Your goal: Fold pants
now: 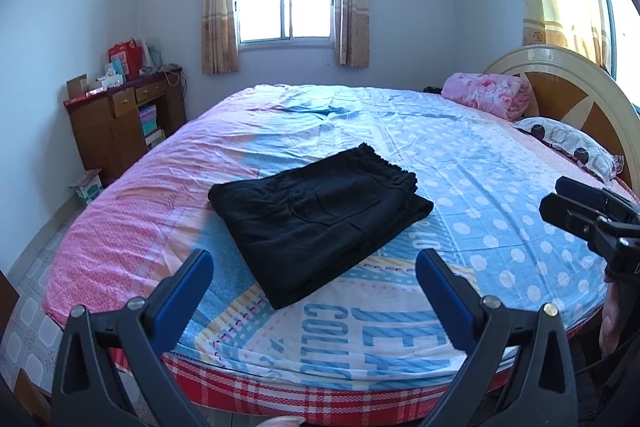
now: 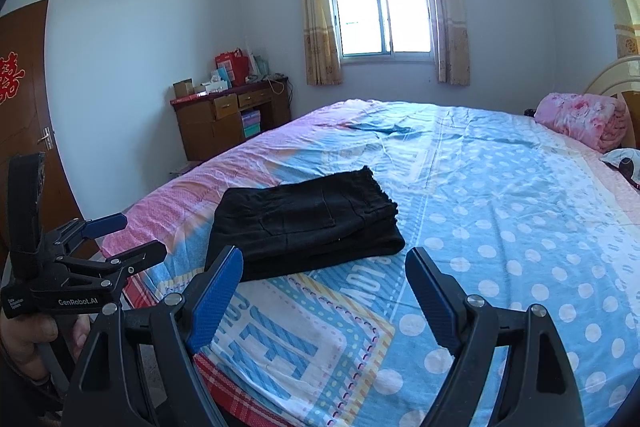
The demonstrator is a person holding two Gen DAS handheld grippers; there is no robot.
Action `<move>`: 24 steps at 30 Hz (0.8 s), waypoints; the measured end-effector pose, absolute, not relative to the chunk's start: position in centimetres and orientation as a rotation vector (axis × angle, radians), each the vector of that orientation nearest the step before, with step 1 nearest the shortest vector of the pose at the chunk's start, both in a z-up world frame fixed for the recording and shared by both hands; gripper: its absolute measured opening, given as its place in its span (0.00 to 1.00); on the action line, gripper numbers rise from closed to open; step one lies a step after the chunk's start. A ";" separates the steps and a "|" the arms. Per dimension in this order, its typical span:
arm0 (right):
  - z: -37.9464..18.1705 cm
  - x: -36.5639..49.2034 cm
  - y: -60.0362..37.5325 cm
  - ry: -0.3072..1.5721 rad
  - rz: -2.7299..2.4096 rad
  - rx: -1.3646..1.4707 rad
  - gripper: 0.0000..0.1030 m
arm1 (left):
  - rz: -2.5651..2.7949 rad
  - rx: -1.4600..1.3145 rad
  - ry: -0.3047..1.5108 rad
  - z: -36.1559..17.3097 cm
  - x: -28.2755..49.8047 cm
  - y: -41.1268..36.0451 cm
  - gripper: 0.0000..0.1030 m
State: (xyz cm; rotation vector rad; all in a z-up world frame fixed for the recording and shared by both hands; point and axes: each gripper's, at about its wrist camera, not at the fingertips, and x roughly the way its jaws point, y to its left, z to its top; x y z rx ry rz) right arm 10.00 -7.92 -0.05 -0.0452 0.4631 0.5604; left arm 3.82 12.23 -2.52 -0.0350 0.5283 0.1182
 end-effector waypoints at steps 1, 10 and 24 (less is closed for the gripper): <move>0.0 10.0 -7.9 0.463 0.562 -0.045 0.82 | 0.126 -0.030 0.526 -2.4 3.8 12.2 1.00; 0.2 9.4 -7.5 0.459 0.577 -0.055 0.82 | 0.193 -0.015 0.512 -1.7 3.6 12.6 1.00; -0.1 9.0 -6.8 0.461 0.601 -0.082 0.82 | 0.188 -0.034 0.509 -2.3 3.5 13.1 1.00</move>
